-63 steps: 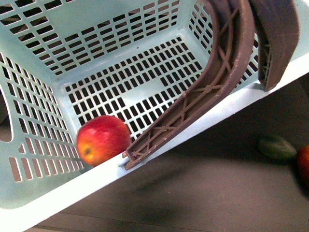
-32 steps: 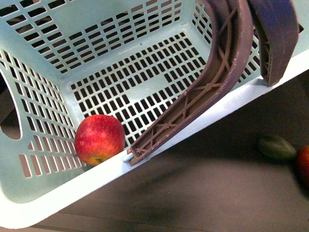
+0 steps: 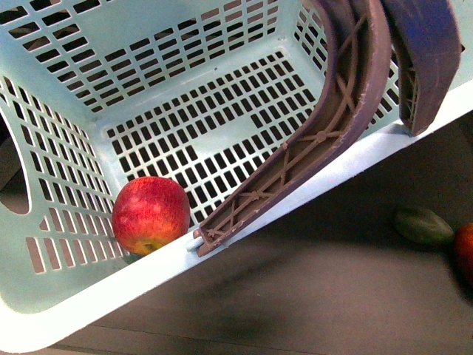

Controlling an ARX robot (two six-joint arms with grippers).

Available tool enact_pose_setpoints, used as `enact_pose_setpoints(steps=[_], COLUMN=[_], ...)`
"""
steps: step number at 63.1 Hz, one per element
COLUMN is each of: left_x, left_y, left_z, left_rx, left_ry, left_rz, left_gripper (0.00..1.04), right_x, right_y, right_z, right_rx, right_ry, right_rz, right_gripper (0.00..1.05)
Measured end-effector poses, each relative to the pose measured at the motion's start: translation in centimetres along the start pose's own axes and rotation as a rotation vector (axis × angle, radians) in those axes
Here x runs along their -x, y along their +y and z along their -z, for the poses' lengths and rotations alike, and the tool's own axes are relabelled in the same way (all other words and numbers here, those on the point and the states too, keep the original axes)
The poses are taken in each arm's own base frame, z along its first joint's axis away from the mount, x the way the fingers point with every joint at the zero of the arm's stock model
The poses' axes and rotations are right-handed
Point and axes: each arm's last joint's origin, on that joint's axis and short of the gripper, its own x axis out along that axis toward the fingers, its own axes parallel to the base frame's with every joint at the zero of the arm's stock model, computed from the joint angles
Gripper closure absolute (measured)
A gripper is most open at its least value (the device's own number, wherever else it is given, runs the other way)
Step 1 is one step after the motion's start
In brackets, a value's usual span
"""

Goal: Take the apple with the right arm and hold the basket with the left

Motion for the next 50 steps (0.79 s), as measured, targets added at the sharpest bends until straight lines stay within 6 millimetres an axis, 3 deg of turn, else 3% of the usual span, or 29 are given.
enact_pose_setpoints(steps=[50], left_x=[0.0], left_y=[0.0], left_z=[0.0], left_rx=[-0.001], left_ry=[-0.002], left_rz=[-0.001], left_gripper=[0.9], right_x=[2.1], right_y=[0.0], right_z=[1.4], right_rx=[0.0], right_ry=[-0.026], right_rz=[-0.001], right_gripper=[1.03])
